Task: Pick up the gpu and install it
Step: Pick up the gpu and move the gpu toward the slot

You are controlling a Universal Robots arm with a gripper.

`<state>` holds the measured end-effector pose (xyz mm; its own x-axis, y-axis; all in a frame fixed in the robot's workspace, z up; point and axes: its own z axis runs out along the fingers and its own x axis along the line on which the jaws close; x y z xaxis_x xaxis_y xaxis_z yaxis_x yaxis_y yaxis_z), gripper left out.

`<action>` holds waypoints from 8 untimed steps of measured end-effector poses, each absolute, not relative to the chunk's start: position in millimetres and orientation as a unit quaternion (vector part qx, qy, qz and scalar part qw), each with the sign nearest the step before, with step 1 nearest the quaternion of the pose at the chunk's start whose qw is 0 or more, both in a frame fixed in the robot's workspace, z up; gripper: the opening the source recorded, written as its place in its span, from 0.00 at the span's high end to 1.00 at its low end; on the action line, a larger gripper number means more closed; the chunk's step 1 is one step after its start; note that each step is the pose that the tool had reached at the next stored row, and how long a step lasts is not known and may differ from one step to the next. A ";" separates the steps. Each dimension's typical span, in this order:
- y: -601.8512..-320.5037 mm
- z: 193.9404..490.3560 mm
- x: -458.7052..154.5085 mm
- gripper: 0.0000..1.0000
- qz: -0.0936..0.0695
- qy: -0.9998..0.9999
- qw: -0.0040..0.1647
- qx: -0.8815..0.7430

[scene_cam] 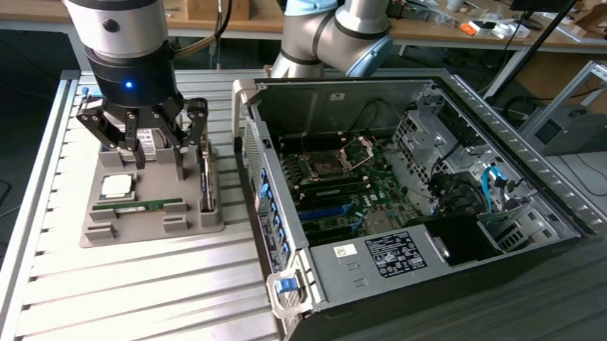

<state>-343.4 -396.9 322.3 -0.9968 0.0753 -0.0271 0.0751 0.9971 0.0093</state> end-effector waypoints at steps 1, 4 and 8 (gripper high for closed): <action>-396.9 321.6 -343.1 0.46 0.004 0.999 0.014 0.038; -396.9 320.6 -342.4 0.46 0.002 0.999 0.014 0.038; -396.9 318.4 -340.9 0.46 0.000 0.999 0.014 0.038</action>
